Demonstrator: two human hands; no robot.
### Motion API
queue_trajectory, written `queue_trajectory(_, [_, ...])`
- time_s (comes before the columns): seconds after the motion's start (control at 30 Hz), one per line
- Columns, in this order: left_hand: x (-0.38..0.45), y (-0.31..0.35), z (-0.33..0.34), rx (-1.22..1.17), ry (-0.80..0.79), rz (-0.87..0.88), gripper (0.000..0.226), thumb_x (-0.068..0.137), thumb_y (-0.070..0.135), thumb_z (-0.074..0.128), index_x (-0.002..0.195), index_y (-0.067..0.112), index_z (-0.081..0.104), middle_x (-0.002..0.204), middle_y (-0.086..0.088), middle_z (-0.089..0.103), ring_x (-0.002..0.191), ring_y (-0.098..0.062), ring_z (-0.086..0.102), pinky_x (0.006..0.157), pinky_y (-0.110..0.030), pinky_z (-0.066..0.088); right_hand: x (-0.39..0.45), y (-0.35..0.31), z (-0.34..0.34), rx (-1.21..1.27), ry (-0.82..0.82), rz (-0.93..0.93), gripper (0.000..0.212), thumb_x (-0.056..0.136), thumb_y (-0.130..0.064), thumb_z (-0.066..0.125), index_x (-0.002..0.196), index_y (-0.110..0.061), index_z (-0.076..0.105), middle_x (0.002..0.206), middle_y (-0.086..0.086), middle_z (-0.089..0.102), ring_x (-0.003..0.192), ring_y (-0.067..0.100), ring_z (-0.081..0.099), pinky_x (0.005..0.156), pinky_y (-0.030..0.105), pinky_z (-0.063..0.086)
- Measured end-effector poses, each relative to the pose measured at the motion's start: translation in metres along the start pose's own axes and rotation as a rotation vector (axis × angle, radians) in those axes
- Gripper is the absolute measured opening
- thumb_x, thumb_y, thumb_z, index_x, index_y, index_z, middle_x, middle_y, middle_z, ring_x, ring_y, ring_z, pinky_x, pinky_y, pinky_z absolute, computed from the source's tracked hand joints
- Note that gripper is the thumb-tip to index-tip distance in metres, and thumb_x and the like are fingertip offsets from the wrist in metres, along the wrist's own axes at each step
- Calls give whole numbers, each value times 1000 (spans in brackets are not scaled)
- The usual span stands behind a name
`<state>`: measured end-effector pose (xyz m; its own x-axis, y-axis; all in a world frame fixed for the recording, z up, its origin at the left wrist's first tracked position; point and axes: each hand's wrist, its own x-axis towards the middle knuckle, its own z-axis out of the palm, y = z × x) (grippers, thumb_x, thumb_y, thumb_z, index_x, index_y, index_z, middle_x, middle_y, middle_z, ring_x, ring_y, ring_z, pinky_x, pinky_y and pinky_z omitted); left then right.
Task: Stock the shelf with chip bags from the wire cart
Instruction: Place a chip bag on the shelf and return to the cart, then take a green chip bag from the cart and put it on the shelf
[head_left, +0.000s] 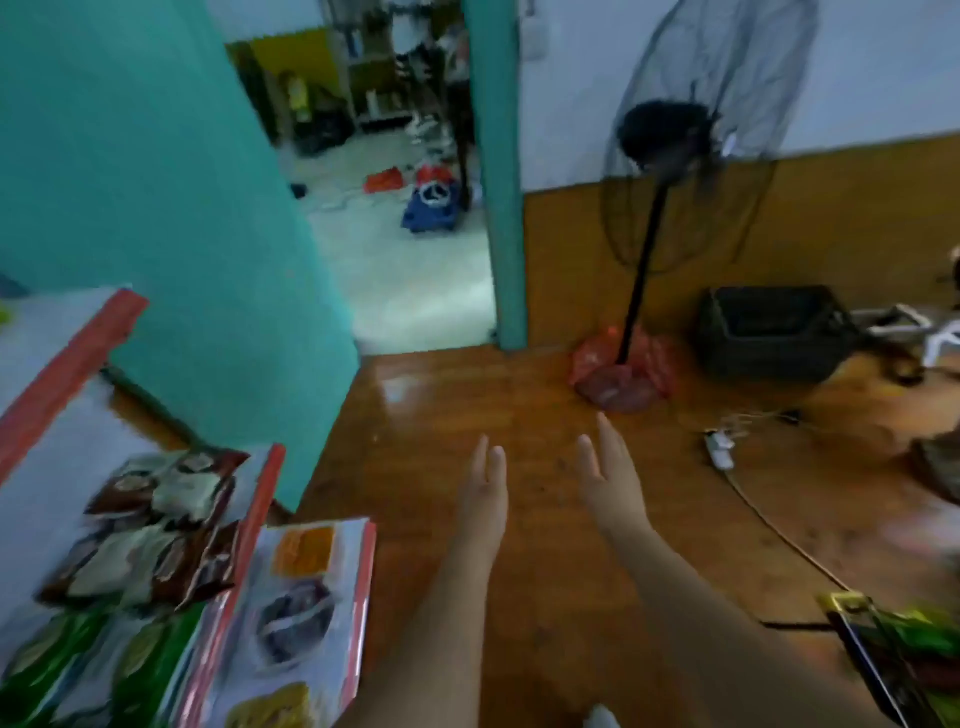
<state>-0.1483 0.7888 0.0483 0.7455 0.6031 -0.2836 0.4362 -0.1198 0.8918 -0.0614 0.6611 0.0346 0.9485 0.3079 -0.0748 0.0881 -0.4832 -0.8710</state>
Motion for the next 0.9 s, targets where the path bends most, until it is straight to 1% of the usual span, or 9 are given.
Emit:
queue_trajectory(0.13, [47, 59, 142, 84, -256, 105, 63, 100, 60, 25, 155, 29, 28, 160, 6, 29, 147, -14, 29, 117, -34, 23, 47, 64, -120, 69, 242, 188, 69, 93, -65, 28, 153, -31, 20, 160, -7, 22, 147, 13, 21, 119, 38, 23])
queue_trajectory(0.3, [53, 114, 310, 161, -586, 214, 58, 104, 50, 29, 153, 20, 32, 159, 2, 33, 145, -17, 32, 108, -23, 24, 63, 147, -244, 51, 516, 383, 63, 98, -54, 33, 153, -26, 21, 159, -5, 25, 146, 15, 23, 118, 37, 24])
queue_trajectory(0.4, [44, 125, 386, 256, -818, 222, 60, 101, 53, 33, 152, 23, 34, 156, -1, 37, 142, -20, 37, 113, -34, 31, 58, 193, -294, 115, 664, 541, 63, 99, -47, 41, 153, -23, 22, 158, 0, 29, 144, 19, 29, 117, 39, 28])
queue_trajectory(0.47, [43, 130, 429, 367, -950, 241, 58, 101, 50, 40, 152, 23, 34, 155, -4, 38, 140, -22, 39, 112, -37, 33, 54, 222, -316, 176, 746, 641, 64, 98, -43, 47, 153, -23, 23, 157, 1, 32, 142, 22, 33, 115, 41, 32])
queue_trajectory(0.57, [53, 136, 495, 545, -1102, 315, 60, 99, 41, 50, 152, 19, 33, 152, -9, 41, 138, -23, 41, 111, -34, 34, 48, 263, -339, 244, 823, 816, 64, 96, -37, 51, 153, -22, 24, 156, 2, 33, 140, 24, 35, 112, 39, 33])
queue_trajectory(0.7, [76, 142, 578, 744, -1275, 421, 61, 98, 31, 57, 152, 14, 33, 149, -13, 43, 135, -26, 45, 111, -35, 37, 48, 311, -355, 318, 922, 1030, 65, 89, -36, 54, 148, -18, 33, 146, 7, 46, 131, 27, 46, 102, 34, 39])
queue_trajectory(0.73, [82, 144, 595, 790, -1308, 440, 61, 97, 30, 58, 152, 14, 34, 148, -13, 44, 133, -25, 47, 110, -34, 39, 49, 320, -356, 336, 931, 1098, 64, 90, -33, 55, 148, -16, 33, 145, 8, 47, 131, 28, 46, 100, 32, 38])
queue_trajectory(0.8, [97, 144, 623, 912, -1376, 491, 62, 97, 32, 58, 151, 14, 35, 146, -12, 46, 131, -24, 50, 109, -33, 40, 53, 337, -356, 377, 937, 1227, 67, 92, -29, 56, 151, -16, 27, 149, 11, 43, 133, 30, 43, 104, 36, 37])
queue_trajectory(0.9, [123, 132, 677, 1145, -1435, 548, 66, 96, 39, 57, 152, 15, 32, 147, -13, 46, 134, -27, 47, 110, -35, 40, 61, 363, -359, 392, 949, 1326, 70, 91, -28, 59, 151, -18, 26, 149, 10, 42, 133, 32, 44, 106, 39, 39])
